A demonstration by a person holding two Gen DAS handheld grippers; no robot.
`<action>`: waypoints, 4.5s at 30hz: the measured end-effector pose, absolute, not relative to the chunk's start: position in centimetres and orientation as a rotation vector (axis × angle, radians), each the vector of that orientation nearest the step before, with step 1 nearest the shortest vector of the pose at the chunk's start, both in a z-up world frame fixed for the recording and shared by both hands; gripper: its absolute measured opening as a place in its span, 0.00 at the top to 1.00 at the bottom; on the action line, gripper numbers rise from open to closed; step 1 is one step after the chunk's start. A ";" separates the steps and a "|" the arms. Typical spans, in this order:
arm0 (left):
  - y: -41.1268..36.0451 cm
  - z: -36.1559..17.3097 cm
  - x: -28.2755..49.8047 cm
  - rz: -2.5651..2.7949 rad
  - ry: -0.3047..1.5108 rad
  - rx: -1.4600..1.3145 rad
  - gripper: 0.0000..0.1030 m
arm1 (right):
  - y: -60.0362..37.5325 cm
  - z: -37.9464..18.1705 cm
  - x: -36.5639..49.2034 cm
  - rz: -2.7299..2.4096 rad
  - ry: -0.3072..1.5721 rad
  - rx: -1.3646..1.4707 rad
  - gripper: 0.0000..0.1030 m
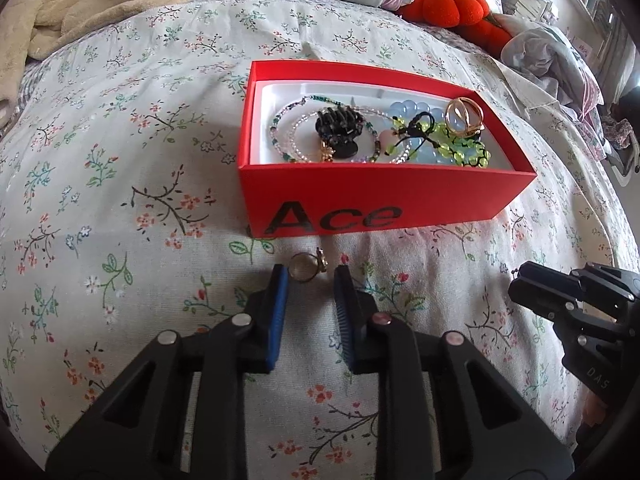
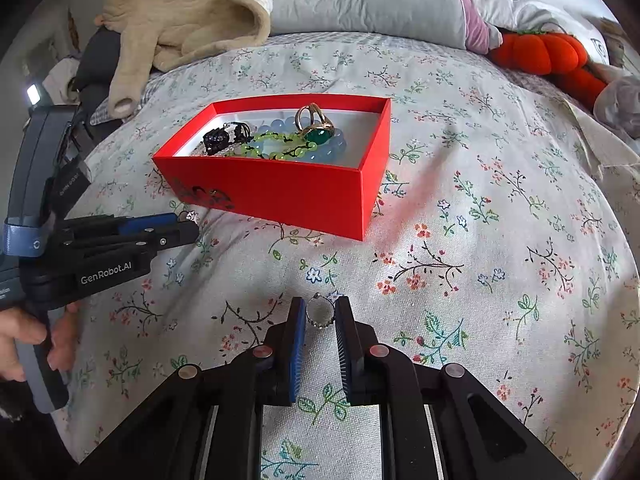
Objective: Organize jewelry
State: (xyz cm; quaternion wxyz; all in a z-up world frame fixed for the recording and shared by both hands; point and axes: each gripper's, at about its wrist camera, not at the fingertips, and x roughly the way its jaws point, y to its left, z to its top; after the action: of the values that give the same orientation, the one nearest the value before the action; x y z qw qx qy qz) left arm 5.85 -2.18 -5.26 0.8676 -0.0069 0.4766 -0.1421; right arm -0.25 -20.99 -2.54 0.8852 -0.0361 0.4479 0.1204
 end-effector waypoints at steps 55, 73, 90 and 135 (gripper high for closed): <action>-0.1 1.0 6.5 -0.395 0.922 -0.149 0.98 | -22.0 3.4 2.2 0.261 0.847 0.049 0.85; 0.6 1.1 8.8 -0.371 0.932 -0.183 0.76 | -21.5 3.4 4.7 0.234 0.864 0.082 0.85; -2.9 -5.0 7.9 -0.394 1.120 -0.043 0.68 | -22.4 2.5 3.5 0.241 0.905 0.081 0.85; 3.4 1.1 8.6 -0.273 0.966 -0.179 0.45 | -22.1 3.7 6.3 0.232 0.893 0.153 0.84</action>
State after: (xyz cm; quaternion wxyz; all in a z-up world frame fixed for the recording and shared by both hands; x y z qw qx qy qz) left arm 8.60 3.36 1.06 0.8729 -0.0859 0.4623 -0.1306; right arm 6.30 -22.11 3.67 0.8926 0.0736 0.4305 0.1117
